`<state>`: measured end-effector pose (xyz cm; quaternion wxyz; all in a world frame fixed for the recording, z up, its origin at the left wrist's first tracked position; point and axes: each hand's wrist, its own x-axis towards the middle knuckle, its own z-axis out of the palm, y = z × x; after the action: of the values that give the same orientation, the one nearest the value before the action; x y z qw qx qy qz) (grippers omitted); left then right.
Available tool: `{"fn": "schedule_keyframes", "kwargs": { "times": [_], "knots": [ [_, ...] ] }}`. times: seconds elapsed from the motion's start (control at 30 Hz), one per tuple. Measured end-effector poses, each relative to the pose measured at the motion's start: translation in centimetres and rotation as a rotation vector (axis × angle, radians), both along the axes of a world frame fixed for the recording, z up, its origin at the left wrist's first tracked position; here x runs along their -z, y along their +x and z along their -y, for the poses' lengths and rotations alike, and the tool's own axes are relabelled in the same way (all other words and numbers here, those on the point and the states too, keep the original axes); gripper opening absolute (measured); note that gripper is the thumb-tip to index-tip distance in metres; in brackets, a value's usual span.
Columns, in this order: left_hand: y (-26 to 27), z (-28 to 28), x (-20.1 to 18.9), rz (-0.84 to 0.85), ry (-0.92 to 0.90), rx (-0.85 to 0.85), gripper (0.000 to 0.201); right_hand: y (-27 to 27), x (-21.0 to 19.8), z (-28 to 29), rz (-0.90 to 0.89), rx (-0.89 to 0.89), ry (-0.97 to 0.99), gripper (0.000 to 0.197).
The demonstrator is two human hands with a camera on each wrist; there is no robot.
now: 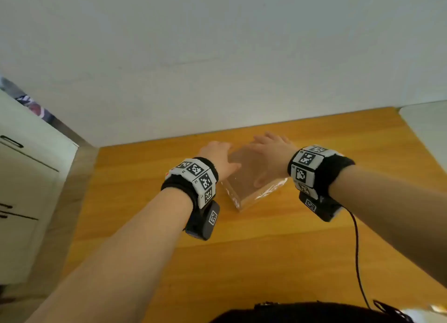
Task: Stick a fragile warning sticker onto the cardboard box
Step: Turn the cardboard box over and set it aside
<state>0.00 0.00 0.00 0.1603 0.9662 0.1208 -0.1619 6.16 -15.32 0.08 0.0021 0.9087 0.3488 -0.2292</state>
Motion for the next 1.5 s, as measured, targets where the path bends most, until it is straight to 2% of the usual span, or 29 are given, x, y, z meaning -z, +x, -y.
{"fn": "schedule_keyframes", "kwargs": {
  "times": [0.1, 0.2, 0.33, 0.5, 0.83, 1.0, 1.1, 1.17, 1.33, 1.5],
  "knots": [
    [-0.7, -0.2, 1.1, -0.09, 0.012, -0.028, 0.082, -1.0, 1.2, 0.1, 0.018, 0.003, -0.046, 0.111],
    [-1.2, 0.1, 2.2, -0.135, -0.041, -0.054, 0.09, -1.3, 2.0, 0.5, -0.037, 0.067, -0.029, 0.112],
    [-1.5, 0.5, 2.9, -0.124, -0.109, -0.121, 0.093, -0.9, 2.6, 1.0, -0.006, 0.022, -0.041, 0.115],
    [-1.9, 1.2, 2.8, -0.111, -0.155, -0.195, 0.095, -0.5, 3.1, 1.6, -0.02, 0.019, 0.056, 0.106],
    [-1.0, 2.0, 0.3, 0.101, -0.215, -0.231, 0.074, 0.7, 2.1, 4.3, -0.114, 0.088, 0.366, 0.089],
    [0.2, 2.4, -1.0, 0.211, -0.268, -0.281, 0.057, 2.0, 1.5, 5.4, -0.29, 0.227, 0.567, 0.072],
    [0.4, 2.3, -1.7, 0.241, -0.315, -0.316, 0.054, 2.6, 0.9, 6.3, -0.276, 0.357, 0.714, 0.053],
    [0.3, 2.6, -1.9, 0.242, -0.375, -0.344, 0.06, 3.1, 0.5, 6.6, -0.226, 0.408, 0.774, 0.047],
    [0.1, 3.9, -2.3, 0.229, -0.54, -0.431, 0.102, 4.2, 0.2, 6.9, -0.258, 0.462, 0.793, 0.045],
    [0.0, 4.9, -2.9, 0.147, -0.555, -0.338, 0.122, 4.9, 0.4, 7.7, -0.32, 0.606, 0.849, 0.036]
  ]
}}
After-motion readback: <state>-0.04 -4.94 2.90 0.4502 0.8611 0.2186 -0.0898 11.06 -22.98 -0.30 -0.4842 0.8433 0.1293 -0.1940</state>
